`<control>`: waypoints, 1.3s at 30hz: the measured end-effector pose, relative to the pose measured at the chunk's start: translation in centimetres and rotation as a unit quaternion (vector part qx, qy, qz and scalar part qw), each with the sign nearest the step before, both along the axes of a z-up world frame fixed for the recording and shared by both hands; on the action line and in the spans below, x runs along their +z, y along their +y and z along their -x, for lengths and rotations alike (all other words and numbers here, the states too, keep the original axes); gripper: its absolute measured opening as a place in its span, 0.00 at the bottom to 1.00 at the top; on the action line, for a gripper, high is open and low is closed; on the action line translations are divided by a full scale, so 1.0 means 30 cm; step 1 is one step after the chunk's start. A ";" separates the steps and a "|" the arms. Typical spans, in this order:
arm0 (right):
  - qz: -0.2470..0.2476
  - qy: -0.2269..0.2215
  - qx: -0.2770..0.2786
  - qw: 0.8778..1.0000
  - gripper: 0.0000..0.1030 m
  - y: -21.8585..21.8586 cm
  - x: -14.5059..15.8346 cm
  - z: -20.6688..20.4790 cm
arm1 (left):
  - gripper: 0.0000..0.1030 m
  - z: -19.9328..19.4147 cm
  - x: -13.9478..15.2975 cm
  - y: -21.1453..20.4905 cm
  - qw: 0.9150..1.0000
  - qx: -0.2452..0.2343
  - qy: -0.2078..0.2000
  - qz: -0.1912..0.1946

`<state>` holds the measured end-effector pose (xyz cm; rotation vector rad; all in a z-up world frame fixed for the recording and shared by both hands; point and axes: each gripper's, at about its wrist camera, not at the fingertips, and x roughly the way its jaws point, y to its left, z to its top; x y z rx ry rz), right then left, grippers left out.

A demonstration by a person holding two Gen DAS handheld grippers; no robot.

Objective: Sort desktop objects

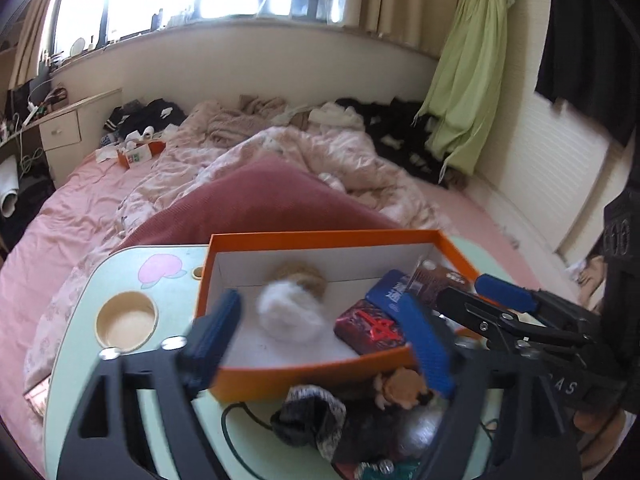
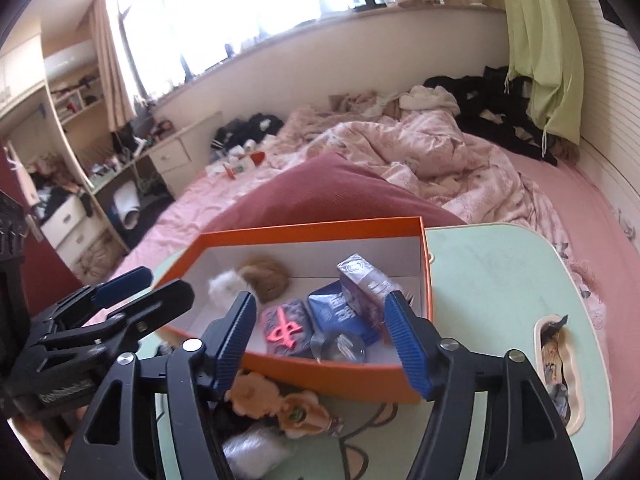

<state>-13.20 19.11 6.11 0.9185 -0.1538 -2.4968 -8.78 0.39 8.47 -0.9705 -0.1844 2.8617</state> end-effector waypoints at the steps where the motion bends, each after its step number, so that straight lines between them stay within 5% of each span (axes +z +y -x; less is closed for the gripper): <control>1: -0.003 0.008 -0.003 1.000 0.67 0.008 0.011 -0.021 | 0.81 -0.022 0.007 -0.003 1.000 0.002 0.005 -0.001; 6: 0.005 0.034 0.008 0.999 0.83 0.046 0.046 -0.149 | 0.81 -0.157 0.028 0.018 0.999 -0.024 0.020 0.008; 9: -0.006 0.035 0.026 0.999 0.85 0.053 0.042 -0.236 | 0.81 -0.254 0.008 0.037 0.998 -0.040 0.026 0.029; 17: -0.084 0.017 0.063 0.994 0.88 0.009 -0.097 -0.400 | 0.81 -0.342 -0.174 0.017 0.997 -0.029 -0.033 0.057; 20: -0.104 0.007 0.069 0.992 0.88 -0.008 -0.146 -0.415 | 0.81 -0.339 -0.237 0.003 0.997 -0.021 -0.058 0.054; 23: -0.126 0.000 0.066 0.990 0.89 -0.019 -0.183 -0.416 | 0.84 -0.349 -0.261 0.010 0.997 -0.011 -0.040 0.066; 25: -0.140 -0.007 0.060 0.988 1.00 -0.022 -0.215 -0.401 | 0.89 -0.353 -0.268 0.014 0.997 -0.020 -0.037 0.064; 28: -0.136 -0.007 0.054 0.989 1.00 -0.011 -0.224 -0.395 | 0.99 -0.354 -0.274 0.015 0.997 -0.022 -0.031 0.063; 39: -0.135 -0.004 0.055 0.989 1.00 -0.005 -0.226 -0.394 | 1.00 -0.344 -0.281 0.005 0.998 -0.031 -0.018 0.060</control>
